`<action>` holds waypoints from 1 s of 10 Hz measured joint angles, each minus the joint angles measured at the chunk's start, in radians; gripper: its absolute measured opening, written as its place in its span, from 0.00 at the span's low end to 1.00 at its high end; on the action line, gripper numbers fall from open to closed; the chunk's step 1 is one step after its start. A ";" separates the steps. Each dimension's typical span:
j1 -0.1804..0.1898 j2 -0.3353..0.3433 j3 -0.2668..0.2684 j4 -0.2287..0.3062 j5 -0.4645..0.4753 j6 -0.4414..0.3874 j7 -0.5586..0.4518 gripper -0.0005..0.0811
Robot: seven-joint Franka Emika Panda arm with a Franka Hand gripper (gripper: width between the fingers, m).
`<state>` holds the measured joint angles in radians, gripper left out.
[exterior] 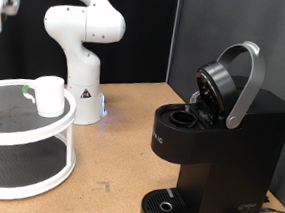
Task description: Make a cup of coffee with the keurig machine
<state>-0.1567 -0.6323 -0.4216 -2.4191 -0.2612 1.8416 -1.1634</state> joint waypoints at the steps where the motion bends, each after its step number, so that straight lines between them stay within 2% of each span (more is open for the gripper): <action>1: -0.004 0.017 0.000 -0.013 -0.012 0.037 0.009 0.99; 3: -0.004 0.017 0.000 -0.017 -0.009 0.045 -0.008 0.99; 5: -0.004 0.037 -0.001 -0.048 -0.017 0.117 -0.006 0.99; 7: -0.005 0.099 -0.008 -0.076 -0.029 0.205 0.008 0.99; 10: -0.004 0.204 -0.058 -0.103 -0.028 0.335 -0.025 0.99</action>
<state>-0.1610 -0.4287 -0.4792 -2.5220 -0.2890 2.1770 -1.1883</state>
